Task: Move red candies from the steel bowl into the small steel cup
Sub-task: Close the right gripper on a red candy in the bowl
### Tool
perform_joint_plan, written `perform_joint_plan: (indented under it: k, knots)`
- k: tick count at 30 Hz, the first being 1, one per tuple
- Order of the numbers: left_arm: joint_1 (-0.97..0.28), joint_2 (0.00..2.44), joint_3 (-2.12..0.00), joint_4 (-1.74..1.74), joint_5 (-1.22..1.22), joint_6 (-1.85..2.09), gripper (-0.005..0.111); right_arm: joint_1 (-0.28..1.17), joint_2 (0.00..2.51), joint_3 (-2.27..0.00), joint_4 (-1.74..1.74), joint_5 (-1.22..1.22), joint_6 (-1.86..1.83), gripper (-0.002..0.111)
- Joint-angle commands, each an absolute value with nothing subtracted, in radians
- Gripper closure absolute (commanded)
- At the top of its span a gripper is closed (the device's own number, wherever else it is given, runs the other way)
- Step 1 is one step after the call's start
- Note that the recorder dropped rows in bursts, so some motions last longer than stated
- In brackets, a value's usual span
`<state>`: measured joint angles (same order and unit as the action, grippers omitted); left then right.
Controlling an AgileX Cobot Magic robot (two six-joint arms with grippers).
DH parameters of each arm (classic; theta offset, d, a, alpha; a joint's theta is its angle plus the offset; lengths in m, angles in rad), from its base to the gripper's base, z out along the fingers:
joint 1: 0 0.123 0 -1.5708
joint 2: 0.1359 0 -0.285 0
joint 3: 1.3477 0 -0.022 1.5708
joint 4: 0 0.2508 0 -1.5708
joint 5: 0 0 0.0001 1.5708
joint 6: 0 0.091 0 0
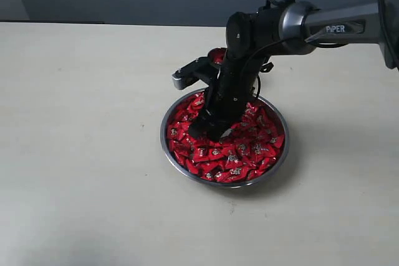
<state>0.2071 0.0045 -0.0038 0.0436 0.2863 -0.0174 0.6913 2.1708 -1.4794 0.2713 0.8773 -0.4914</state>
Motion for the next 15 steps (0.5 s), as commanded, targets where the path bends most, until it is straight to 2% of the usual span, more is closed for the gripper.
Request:
perform_joint_plan:
  k: [1, 15]
  knots:
    - [0.208, 0.0, 0.0, 0.045, 0.284, -0.02, 0.106, 0.688, 2.164, -1.487, 0.258, 0.886, -0.494, 0.109]
    - [0.208, 0.0, 0.0, 0.045, 0.284, -0.02, 0.106, 0.688, 2.117, -1.597, 0.202, 0.964, -0.428, 0.109]
